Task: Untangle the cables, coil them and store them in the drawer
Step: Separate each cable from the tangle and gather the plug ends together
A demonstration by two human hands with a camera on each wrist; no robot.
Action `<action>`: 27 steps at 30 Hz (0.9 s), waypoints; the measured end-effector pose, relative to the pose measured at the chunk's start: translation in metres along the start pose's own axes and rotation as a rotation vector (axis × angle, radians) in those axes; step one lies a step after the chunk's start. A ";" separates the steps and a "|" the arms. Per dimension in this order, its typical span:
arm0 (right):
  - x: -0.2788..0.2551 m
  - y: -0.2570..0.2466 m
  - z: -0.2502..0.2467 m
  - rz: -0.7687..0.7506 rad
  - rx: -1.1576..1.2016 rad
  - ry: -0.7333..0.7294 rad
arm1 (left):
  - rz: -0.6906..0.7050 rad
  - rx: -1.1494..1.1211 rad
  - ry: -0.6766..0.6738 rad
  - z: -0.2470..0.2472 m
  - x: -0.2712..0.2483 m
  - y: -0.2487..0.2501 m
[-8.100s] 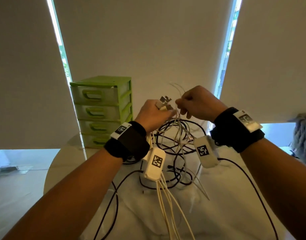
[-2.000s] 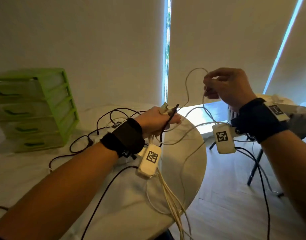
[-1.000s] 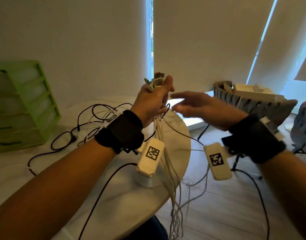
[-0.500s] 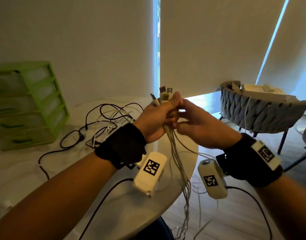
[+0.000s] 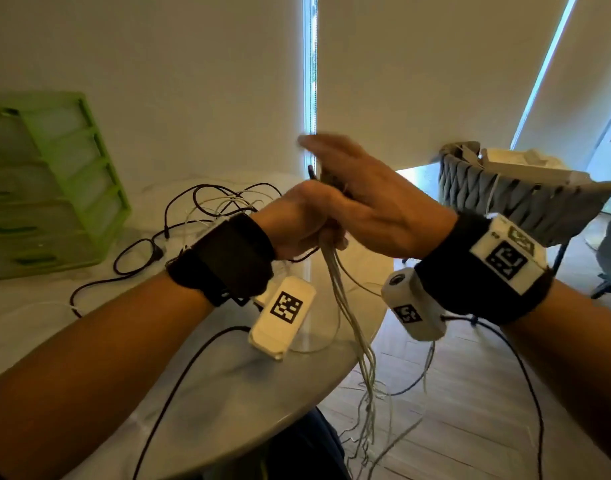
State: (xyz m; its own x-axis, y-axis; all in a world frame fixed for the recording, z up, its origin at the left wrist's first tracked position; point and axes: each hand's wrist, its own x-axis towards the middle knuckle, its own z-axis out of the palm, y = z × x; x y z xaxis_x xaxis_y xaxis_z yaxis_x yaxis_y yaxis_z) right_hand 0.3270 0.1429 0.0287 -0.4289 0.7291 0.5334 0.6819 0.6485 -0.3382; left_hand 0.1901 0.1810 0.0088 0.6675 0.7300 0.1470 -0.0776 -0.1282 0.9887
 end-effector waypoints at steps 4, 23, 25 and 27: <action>-0.022 0.012 0.029 0.316 0.774 0.146 | 0.040 -0.112 0.120 0.001 0.009 0.011; -0.215 0.215 0.069 1.107 -0.050 -0.192 | 0.040 -0.315 0.198 -0.012 0.019 0.010; -0.211 0.212 0.068 1.109 -0.050 -0.342 | 0.047 -0.291 0.231 -0.005 0.023 0.010; -0.198 0.200 0.059 1.093 0.034 -0.456 | 0.048 -0.283 0.256 0.000 0.026 0.008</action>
State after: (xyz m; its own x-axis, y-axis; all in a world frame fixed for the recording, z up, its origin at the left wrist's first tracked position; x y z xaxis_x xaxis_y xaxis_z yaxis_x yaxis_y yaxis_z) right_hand 0.5130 0.1413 -0.1899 0.1956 0.9064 -0.3744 0.8045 -0.3666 -0.4672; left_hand 0.2065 0.1987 0.0206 0.4547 0.8761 0.1604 -0.3290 -0.0021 0.9443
